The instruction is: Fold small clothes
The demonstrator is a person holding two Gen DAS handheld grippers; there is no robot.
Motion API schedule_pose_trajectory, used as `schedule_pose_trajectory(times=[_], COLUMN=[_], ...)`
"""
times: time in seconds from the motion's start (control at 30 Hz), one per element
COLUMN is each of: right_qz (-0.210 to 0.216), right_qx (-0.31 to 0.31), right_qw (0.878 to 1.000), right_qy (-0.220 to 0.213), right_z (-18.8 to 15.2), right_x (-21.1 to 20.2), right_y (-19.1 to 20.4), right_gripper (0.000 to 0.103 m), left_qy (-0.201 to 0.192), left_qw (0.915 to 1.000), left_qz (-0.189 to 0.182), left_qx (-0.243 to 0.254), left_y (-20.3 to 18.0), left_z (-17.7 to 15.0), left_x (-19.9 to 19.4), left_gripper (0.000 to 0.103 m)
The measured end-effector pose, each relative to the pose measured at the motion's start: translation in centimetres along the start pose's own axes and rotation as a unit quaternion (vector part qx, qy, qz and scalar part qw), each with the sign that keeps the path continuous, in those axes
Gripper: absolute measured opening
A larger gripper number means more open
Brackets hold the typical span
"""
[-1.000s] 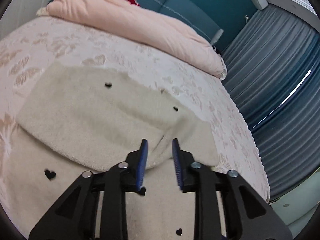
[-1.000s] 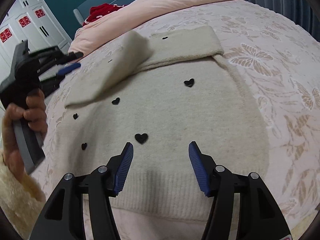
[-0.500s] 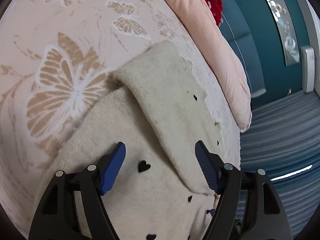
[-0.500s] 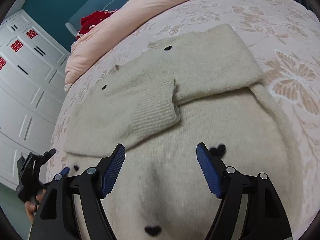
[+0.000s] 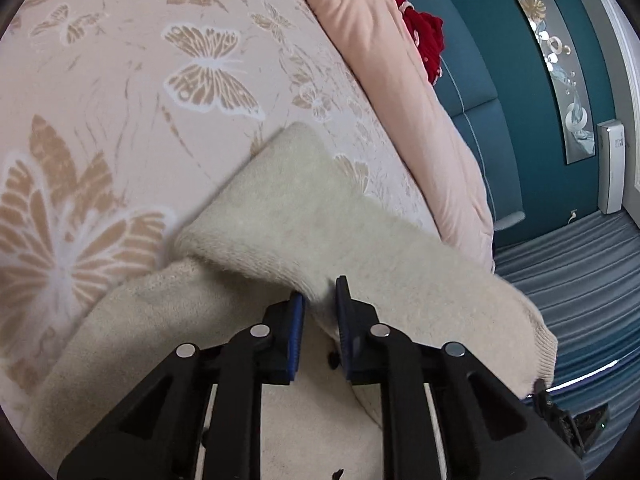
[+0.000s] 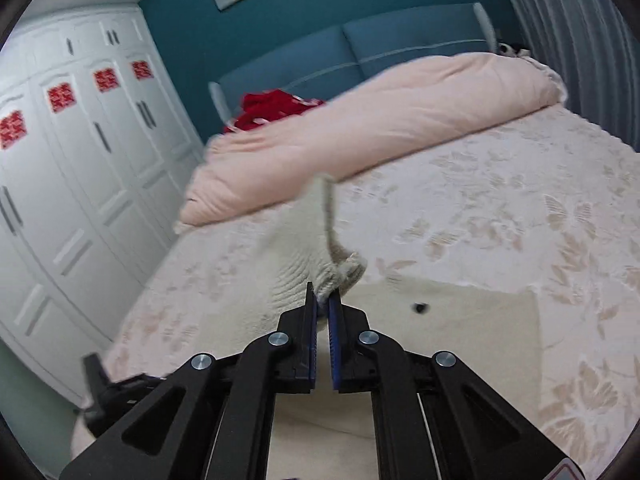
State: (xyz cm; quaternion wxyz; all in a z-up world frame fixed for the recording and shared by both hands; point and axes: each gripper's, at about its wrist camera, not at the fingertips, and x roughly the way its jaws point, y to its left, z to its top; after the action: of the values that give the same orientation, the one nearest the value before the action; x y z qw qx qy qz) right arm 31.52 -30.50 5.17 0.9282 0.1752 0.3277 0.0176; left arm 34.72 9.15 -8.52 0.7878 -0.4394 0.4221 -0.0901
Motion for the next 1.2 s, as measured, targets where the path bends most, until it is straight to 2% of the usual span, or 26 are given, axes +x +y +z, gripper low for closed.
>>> schedule_pose_trajectory(times=[0.03, 0.1, 0.17, 0.27, 0.33, 0.37, 0.47, 0.53, 0.57, 0.6, 0.63, 0.7, 0.77, 0.8, 0.87, 0.9, 0.97, 1.0, 1.07, 1.1, 1.2], right_qz=[-0.030, -0.059, -0.066, -0.037, -0.021, -0.026, -0.086, -0.111, -0.139, -0.158, -0.162, -0.135, -0.068, -0.023, 0.058, 0.084, 0.090, 0.081, 0.062, 0.067, 0.023], right_qx=[0.009, 0.055, 0.083, 0.116, 0.113, 0.107, 0.069, 0.055, 0.045, 0.035, 0.028, 0.003, -0.036, -0.055, -0.083, -0.093, -0.113, -0.116, -0.103, -0.083, -0.013], right_qw=[0.999, 0.990, 0.984, 0.985, 0.989, 0.990, 0.982, 0.984, 0.983, 0.983, 0.985, 0.991, 0.997, 0.997, 0.987, 0.981, 0.971, 0.968, 0.969, 0.973, 0.985], right_qy=[0.036, 0.113, 0.140, 0.119, 0.094, 0.088, 0.152, 0.128, 0.111, 0.084, 0.056, 0.022, 0.030, 0.055, 0.122, 0.151, 0.191, 0.207, 0.214, 0.206, 0.172], right_z=[-1.1, -4.2, -6.5, -6.8, -6.1, -6.3, -8.2, -8.4, -8.2, -7.8, -7.3, -6.1, -5.2, -5.1, -5.9, -6.7, -8.4, -9.0, -9.3, -8.9, -7.2], right_x=[2.3, 6.5, 8.1, 7.4, 6.3, 6.2, 9.1, 7.7, 6.7, 5.5, 4.5, 3.7, 5.0, 6.5, 10.9, 13.1, 17.2, 18.7, 20.4, 20.2, 18.1], right_y=[-2.2, -6.5, -8.9, -9.6, -9.4, -9.3, -9.9, -9.1, -8.5, -7.3, -6.1, -2.5, 2.6, 5.5, 11.0, 13.3, 16.3, 16.8, 15.7, 14.2, 6.5], right_gripper=[0.005, 0.005, 0.005, 0.005, 0.005, 0.005, 0.005, 0.007, 0.013, 0.019, 0.019, 0.019, 0.019, 0.019, 0.018, 0.017, 0.017, 0.017, 0.003, 0.003, 0.003], left_qy=[0.006, 0.016, 0.018, 0.006, 0.001, 0.001, 0.002, -0.010, -0.017, -0.026, -0.036, -0.050, -0.053, -0.055, -0.058, -0.060, -0.062, -0.064, -0.065, -0.065, -0.067], left_qw=[0.9999, 0.9986, 0.9981, 0.9974, 0.9966, 0.9962, 0.9965, 0.9951, 0.9931, 0.9904, 0.9881, 0.9903, 0.9922, 0.9923, 0.9919, 0.9917, 0.9912, 0.9911, 0.9906, 0.9905, 0.9899], left_qz=[0.013, 0.048, 0.059, 0.064, 0.067, 0.068, 0.060, 0.051, 0.050, 0.048, 0.043, 0.020, -0.002, -0.008, -0.016, -0.019, -0.026, -0.030, -0.034, -0.034, -0.035], left_qx=[0.005, 0.012, 0.009, 0.031, 0.049, 0.053, 0.059, 0.084, 0.105, 0.127, 0.143, 0.128, 0.112, 0.111, 0.111, 0.113, 0.113, 0.113, 0.115, 0.116, 0.120], left_y=[0.2, 1.0, 1.8, 1.5, 1.2, 1.3, 2.2, 2.4, 2.4, 2.3, 2.5, 3.3, 3.9, 4.0, 4.2, 4.3, 4.5, 4.6, 4.7, 4.7, 4.7], left_z=[-0.5, -1.2, -1.4, -1.2, -1.0, -1.0, -1.1, -1.6, -1.9, -2.2, -2.6, -2.9, -2.7, -2.7, -2.7, -2.8, -2.9, -2.9, -2.9, -2.9, -3.0], left_x=[0.7, 2.1, 2.9, 2.5, 2.2, 2.2, 2.4, 2.1, 2.1, 2.2, 2.2, 2.1, 2.0, 1.9, 1.8, 1.8, 1.8, 1.8, 1.9, 1.9, 2.0], left_gripper=[0.015, 0.014, 0.014, 0.014, 0.015, 0.015, 0.016, 0.016, 0.016, 0.016, 0.016, 0.016, 0.016, 0.016, 0.016, 0.016, 0.016, 0.016, 0.015, 0.015, 0.015])
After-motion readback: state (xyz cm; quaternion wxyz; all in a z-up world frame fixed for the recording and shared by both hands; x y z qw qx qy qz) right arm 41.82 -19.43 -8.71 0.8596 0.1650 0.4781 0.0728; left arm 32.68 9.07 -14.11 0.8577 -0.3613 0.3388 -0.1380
